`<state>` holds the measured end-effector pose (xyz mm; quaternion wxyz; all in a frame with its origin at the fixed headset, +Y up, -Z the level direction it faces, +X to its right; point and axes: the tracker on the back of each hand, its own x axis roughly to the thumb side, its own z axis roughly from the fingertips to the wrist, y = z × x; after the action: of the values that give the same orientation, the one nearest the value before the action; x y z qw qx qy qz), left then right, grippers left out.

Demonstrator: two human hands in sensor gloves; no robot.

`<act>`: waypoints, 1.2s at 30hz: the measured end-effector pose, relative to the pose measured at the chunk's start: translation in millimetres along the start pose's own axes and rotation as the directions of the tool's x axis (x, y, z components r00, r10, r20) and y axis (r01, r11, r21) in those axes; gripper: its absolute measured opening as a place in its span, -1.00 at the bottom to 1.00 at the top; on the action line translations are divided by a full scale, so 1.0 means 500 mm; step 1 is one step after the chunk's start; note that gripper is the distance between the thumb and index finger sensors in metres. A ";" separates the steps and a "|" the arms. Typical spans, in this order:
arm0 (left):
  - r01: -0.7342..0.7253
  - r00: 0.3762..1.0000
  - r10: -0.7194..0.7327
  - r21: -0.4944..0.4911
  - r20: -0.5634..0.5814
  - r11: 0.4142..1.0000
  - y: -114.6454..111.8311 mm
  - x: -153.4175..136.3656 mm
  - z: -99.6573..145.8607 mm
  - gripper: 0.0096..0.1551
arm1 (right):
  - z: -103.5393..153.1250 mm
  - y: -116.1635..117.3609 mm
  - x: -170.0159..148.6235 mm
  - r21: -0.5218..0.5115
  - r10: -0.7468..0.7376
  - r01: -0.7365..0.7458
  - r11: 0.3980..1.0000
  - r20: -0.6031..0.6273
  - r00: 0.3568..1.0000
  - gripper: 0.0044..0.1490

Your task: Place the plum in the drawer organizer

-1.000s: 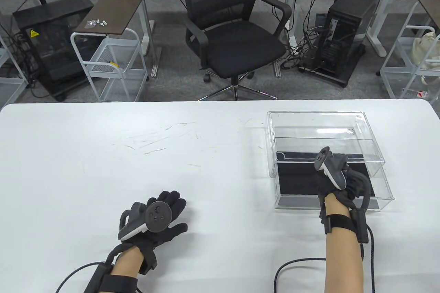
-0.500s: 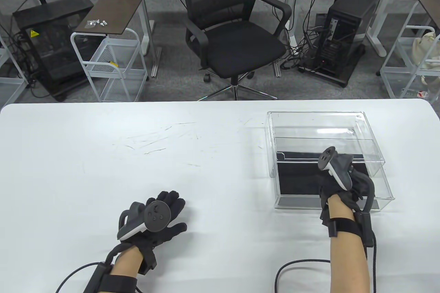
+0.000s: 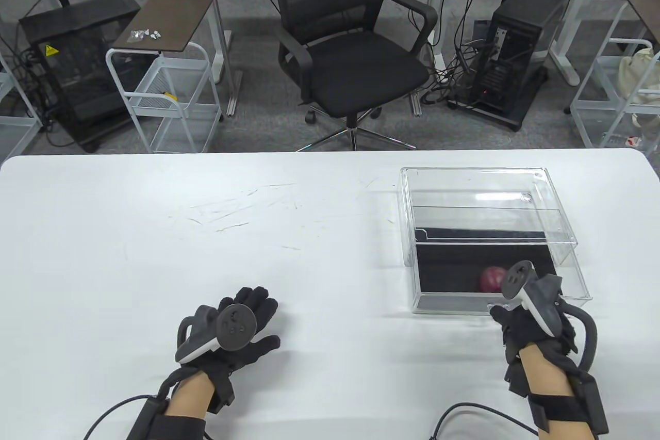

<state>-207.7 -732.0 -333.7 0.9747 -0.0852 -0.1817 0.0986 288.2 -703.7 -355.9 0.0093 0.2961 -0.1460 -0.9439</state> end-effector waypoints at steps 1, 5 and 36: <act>0.000 1.000 0.000 -0.001 0.000 1.000 -0.001 0.000 0.000 -0.09 | -0.007 0.012 0.003 0.025 -0.006 0.006 1.000 0.003 1.000 0.12; 0.003 1.000 -0.003 -0.004 0.002 1.000 -0.003 0.001 -0.001 -0.09 | -0.028 0.046 0.017 0.063 -0.095 0.094 0.994 0.019 0.995 0.13; -0.036 0.999 0.035 -0.034 -0.025 0.999 -0.011 -0.010 -0.007 -0.09 | -0.131 0.001 0.134 -0.204 -0.016 0.014 0.979 -0.006 1.000 0.01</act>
<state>-210.3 -738.7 -337.4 0.9734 -0.1062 -0.1698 0.1117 269.7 -728.7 -444.3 0.0332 0.2982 -0.0461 -0.9528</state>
